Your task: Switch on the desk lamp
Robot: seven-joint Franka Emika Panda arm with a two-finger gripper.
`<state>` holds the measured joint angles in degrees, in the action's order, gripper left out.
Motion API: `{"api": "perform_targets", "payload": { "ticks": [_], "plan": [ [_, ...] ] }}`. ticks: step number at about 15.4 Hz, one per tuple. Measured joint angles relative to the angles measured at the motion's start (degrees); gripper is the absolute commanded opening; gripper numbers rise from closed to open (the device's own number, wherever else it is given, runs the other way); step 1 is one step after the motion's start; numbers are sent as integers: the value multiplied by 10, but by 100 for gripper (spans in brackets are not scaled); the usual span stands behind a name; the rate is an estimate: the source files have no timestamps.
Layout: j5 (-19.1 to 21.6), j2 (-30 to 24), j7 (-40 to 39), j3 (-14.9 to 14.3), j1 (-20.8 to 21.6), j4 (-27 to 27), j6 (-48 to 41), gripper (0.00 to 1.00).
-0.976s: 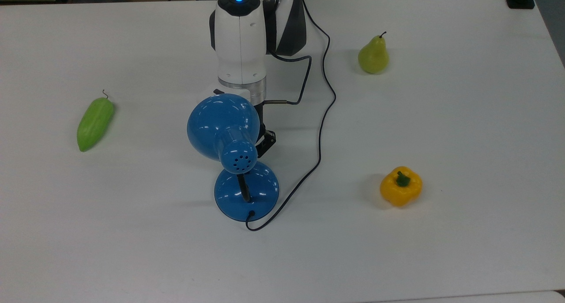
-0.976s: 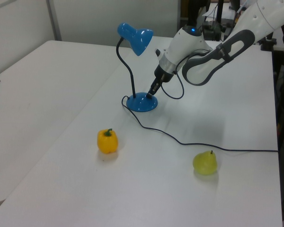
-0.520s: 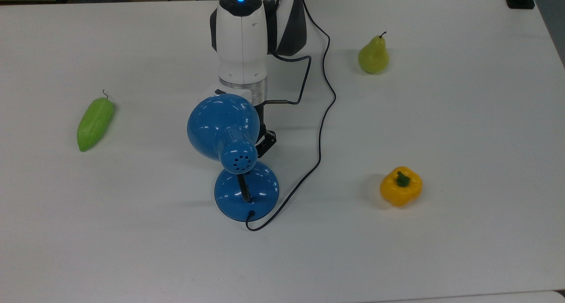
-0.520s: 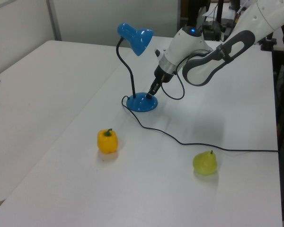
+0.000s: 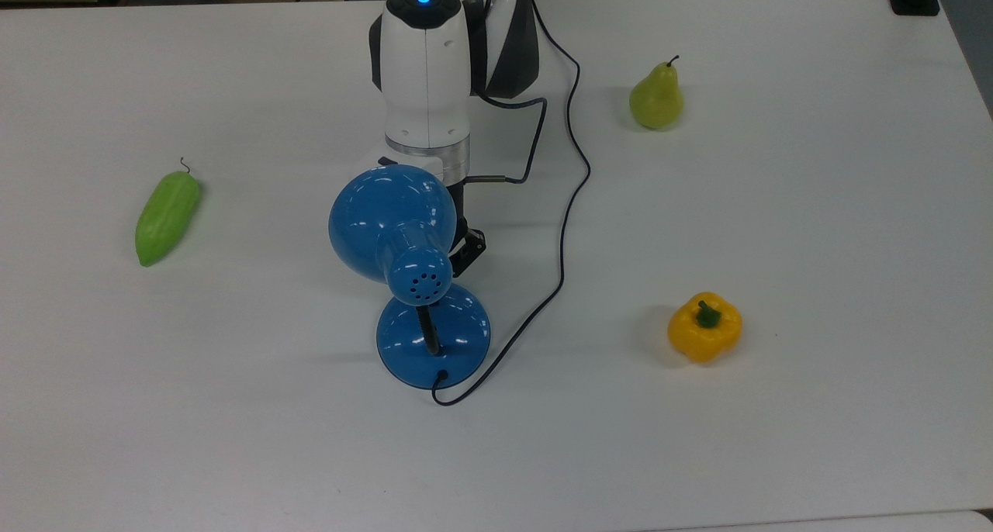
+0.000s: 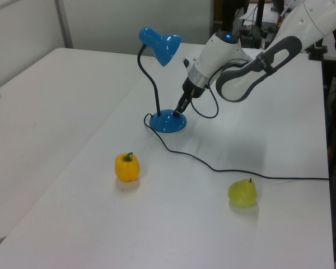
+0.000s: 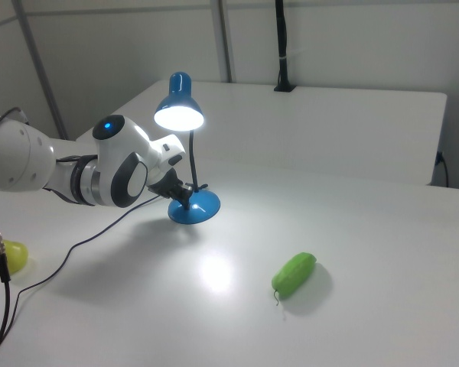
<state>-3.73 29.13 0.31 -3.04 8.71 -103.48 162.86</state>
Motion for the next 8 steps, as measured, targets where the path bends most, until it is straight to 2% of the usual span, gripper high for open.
{"api": "perform_targets", "payload": {
  "ticks": [8],
  "plan": [
    [0, -1, 0, -1, -7, 8, 0, 0]
  ]
}}
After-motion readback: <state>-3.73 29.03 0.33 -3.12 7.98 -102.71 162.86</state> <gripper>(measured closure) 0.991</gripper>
